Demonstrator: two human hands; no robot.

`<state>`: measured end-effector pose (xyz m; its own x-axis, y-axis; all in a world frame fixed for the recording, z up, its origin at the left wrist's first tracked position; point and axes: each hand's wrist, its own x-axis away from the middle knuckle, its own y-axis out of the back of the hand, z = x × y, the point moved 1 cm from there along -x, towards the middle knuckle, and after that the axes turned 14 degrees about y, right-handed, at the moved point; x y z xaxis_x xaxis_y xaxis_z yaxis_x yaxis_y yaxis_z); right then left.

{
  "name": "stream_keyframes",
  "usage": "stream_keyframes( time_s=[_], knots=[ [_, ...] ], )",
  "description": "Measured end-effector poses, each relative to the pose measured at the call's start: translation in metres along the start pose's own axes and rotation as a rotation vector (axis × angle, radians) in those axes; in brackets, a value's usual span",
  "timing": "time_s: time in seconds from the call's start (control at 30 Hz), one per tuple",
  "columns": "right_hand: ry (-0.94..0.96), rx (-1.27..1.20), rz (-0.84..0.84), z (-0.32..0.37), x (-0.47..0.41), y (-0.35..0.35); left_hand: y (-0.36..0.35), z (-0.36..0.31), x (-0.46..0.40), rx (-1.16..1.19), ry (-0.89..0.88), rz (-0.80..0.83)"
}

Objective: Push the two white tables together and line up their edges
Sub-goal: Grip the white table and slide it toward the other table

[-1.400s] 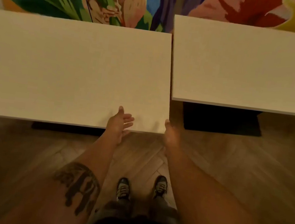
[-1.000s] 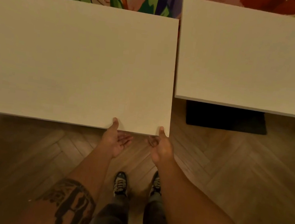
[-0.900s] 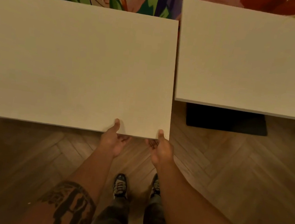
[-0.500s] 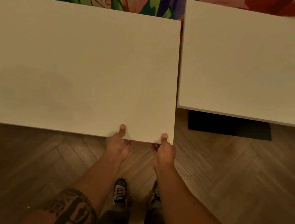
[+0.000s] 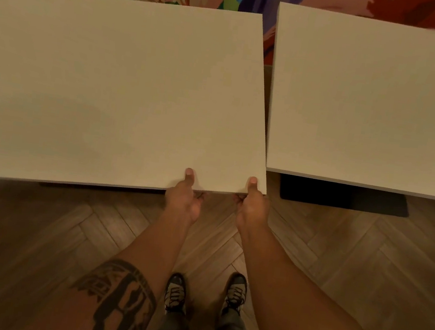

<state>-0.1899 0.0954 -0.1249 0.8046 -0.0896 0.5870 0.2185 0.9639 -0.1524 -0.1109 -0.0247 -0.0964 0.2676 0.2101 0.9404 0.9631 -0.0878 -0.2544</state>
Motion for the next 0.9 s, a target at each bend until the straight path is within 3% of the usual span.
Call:
stream_keyframes(
  time_s=[0.3, 0.57, 0.9],
  knots=[
    [-0.059, -0.091, 0.136, 0.019, -0.019, 0.000, -0.014, 0.016, -0.010, 0.017, -0.006, 0.115],
    [-0.025, 0.034, 0.162, 0.021, -0.020, 0.010, -0.015, 0.027, -0.011, -0.008, -0.050, 0.067],
    [-0.084, -0.001, 0.175, -0.001, 0.023, 0.056, 0.030, 0.054, 0.013, 0.007, -0.008, 0.053]
  ],
)
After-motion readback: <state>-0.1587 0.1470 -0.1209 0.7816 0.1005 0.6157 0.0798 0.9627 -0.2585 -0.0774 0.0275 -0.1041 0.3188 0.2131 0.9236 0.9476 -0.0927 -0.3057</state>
